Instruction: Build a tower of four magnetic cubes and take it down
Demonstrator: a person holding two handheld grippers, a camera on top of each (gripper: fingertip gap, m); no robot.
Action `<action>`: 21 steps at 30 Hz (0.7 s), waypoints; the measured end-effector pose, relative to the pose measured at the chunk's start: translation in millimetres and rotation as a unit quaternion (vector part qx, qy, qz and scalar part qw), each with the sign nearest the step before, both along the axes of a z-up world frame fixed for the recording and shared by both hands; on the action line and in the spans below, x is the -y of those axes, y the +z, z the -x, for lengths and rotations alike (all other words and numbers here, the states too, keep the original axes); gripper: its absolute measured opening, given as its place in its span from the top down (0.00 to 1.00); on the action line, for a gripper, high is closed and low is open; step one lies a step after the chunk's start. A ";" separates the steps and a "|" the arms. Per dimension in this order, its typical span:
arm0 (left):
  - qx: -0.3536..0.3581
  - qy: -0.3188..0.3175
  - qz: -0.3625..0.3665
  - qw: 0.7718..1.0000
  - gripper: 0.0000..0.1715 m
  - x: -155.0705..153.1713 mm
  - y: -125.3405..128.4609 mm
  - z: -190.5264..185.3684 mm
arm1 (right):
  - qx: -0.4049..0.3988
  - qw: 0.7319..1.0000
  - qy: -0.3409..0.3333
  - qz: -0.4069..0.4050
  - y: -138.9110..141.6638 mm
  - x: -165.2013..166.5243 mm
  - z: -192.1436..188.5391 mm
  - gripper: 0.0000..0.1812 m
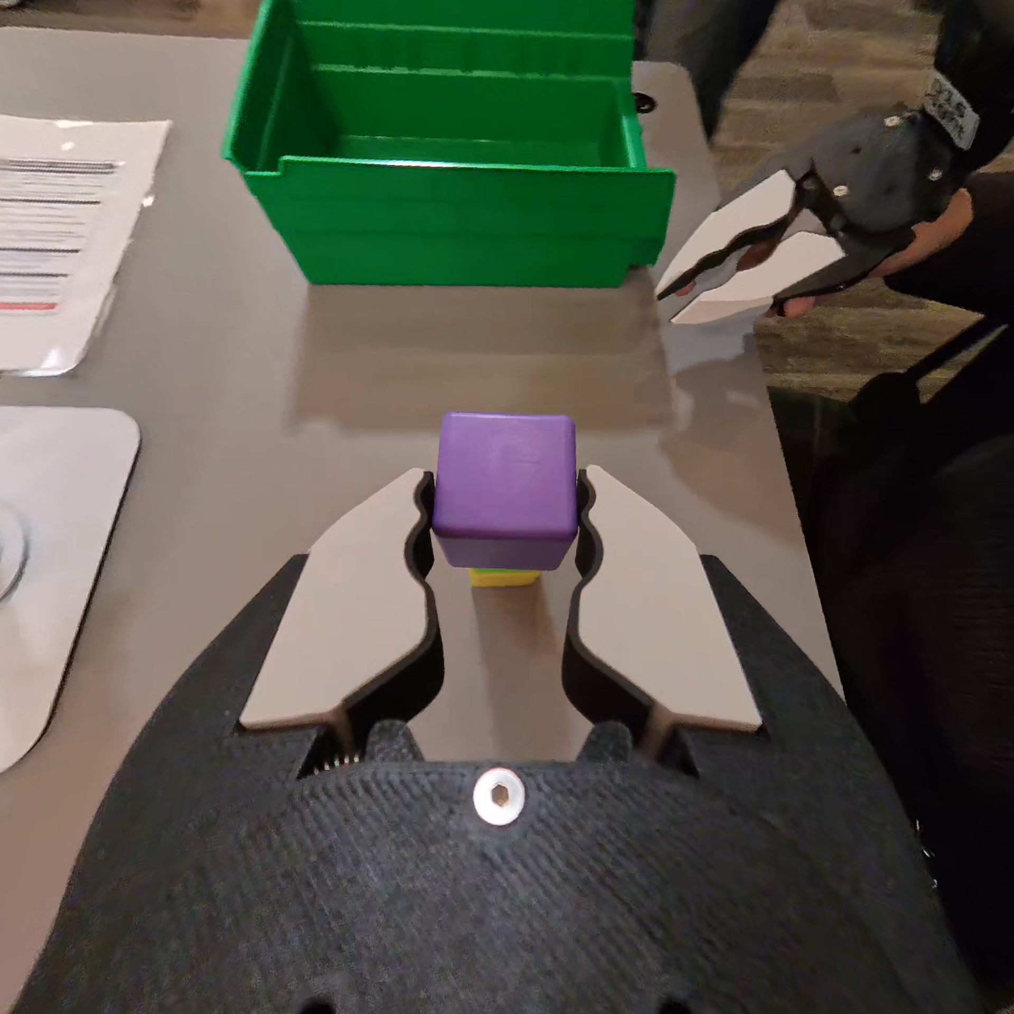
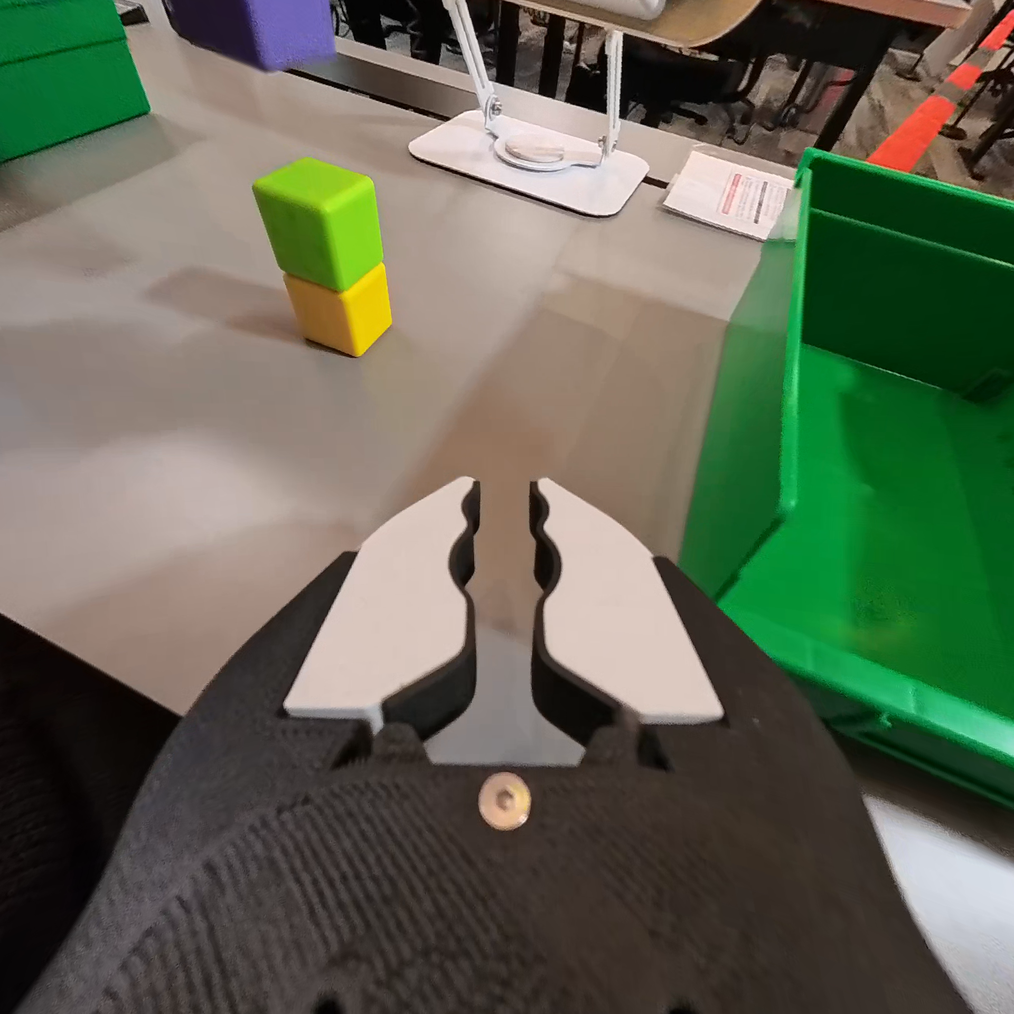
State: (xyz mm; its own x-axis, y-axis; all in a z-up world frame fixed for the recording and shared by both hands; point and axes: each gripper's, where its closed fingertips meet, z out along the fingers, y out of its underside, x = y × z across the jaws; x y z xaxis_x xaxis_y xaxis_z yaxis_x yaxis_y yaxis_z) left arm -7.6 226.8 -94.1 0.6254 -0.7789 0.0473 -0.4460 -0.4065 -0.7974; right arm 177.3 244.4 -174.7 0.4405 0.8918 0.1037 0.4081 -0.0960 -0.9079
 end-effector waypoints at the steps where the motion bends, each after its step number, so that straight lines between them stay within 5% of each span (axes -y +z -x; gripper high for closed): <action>1: 0.008 -0.013 0.002 1.000 0.71 -0.2 -1.6 -5.1 | -0.001 1.000 -0.003 0.001 0.2 0.0 -2.5 0.90; 21: 0.019 0.003 0.025 1.000 0.71 -14.2 -24.4 -16.4 | 0.004 1.000 -0.007 0.006 -3.1 -1.0 -7.4 0.90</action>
